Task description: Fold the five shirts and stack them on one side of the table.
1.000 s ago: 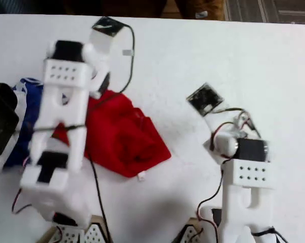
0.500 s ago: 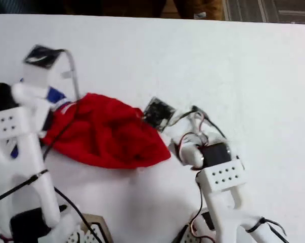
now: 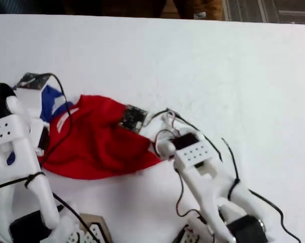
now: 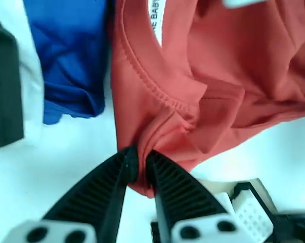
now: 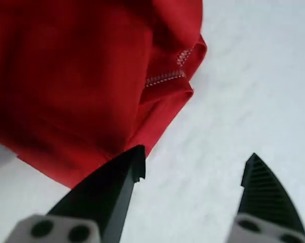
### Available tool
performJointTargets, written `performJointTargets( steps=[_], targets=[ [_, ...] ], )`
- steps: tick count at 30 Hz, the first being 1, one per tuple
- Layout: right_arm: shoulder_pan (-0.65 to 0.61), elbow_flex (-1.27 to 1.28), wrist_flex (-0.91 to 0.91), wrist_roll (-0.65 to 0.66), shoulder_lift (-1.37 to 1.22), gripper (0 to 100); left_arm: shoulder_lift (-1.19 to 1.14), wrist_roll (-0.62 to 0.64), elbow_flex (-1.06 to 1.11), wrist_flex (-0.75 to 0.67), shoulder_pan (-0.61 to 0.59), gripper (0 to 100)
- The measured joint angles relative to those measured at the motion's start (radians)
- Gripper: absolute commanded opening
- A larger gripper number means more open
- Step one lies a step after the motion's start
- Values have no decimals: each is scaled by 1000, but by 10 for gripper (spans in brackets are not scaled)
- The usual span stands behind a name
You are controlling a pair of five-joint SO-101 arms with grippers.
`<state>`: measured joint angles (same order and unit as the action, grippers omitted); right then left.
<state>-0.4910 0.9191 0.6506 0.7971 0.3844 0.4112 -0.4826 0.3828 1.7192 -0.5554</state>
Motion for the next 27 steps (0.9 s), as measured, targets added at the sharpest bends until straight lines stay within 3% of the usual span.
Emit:
performJointTargets(
  steps=[14,16,20,22,27],
  targets=[
    [-23,-169,-9,0,-321,305,0,0,25,-20,3,24],
    [-23,-176,-9,0,-347,256,0,0,25,-29,3,24],
    [-23,-206,-3,0,-379,0,0,-2,25,-40,3,24],
    [-23,-219,3,0,-390,55,0,-2,25,-40,3,24],
    [-18,-242,3,0,-391,17,0,-2,25,-40,3,24]
  ],
)
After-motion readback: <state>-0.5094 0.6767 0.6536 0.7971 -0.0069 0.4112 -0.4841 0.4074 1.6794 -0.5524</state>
